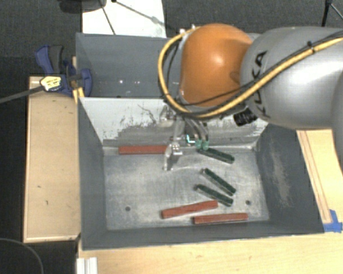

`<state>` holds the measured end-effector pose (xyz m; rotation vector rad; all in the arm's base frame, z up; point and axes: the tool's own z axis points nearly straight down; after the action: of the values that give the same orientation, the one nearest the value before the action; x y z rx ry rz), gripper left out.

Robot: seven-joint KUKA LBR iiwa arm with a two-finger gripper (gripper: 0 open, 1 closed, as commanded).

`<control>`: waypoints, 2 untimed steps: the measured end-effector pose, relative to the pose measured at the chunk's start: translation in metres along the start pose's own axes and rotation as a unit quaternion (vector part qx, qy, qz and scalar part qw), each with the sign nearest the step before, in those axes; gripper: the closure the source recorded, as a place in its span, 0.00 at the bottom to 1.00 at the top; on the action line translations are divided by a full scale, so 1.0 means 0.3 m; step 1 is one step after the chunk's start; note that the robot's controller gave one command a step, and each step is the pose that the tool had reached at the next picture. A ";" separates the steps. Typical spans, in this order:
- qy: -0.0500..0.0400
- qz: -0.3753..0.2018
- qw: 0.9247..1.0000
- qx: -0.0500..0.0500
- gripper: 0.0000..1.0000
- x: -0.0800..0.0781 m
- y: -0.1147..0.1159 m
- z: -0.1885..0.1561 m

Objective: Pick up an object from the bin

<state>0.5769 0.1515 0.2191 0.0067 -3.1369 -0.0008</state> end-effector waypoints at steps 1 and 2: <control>-0.004 0.002 1.000 -0.001 0.00 -0.006 -0.003 -0.015; -0.006 -0.005 1.000 -0.001 0.00 0.093 -0.076 0.145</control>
Offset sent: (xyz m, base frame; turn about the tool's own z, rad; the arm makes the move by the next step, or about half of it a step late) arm -0.0697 -0.0545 -0.1111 -0.0279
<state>0.5490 0.1286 0.1758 0.0234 -3.1497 -0.0045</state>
